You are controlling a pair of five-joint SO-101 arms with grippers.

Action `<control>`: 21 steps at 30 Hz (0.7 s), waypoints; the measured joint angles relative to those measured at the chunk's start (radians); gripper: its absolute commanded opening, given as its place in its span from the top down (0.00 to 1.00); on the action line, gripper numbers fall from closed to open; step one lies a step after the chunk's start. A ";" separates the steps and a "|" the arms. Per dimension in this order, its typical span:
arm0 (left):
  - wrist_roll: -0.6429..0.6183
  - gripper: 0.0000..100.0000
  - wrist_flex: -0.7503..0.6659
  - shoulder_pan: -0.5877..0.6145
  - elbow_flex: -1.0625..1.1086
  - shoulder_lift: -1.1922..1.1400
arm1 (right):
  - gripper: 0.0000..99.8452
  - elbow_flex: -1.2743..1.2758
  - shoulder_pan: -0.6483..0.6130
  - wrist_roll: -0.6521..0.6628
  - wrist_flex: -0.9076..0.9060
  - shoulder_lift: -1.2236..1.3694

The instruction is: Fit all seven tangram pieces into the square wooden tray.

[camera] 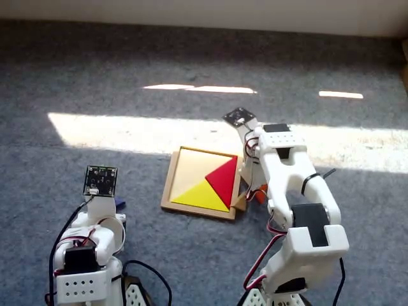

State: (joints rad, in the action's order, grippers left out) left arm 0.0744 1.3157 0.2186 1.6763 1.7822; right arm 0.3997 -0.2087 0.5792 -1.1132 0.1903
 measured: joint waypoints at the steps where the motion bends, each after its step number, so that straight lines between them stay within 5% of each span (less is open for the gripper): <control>1: 0.000 0.96 0.000 0.000 0.000 0.000 | 1.00 -0.002 0.000 0.000 0.000 0.000; 5: 0.000 0.96 0.000 0.000 0.000 0.000 | 0.98 -0.009 -0.003 0.000 -0.012 -0.038; 11: 0.000 0.96 0.000 0.000 0.000 0.000 | 0.77 0.015 -0.011 0.002 -0.038 -0.126; 21: 0.000 0.96 0.000 0.000 0.000 0.000 | 0.77 0.015 0.057 0.002 -0.038 -0.132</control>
State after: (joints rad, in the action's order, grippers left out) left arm 0.0744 1.3157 0.2186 1.6763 1.7822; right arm 0.4150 -0.1519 0.5808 -1.1515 0.0583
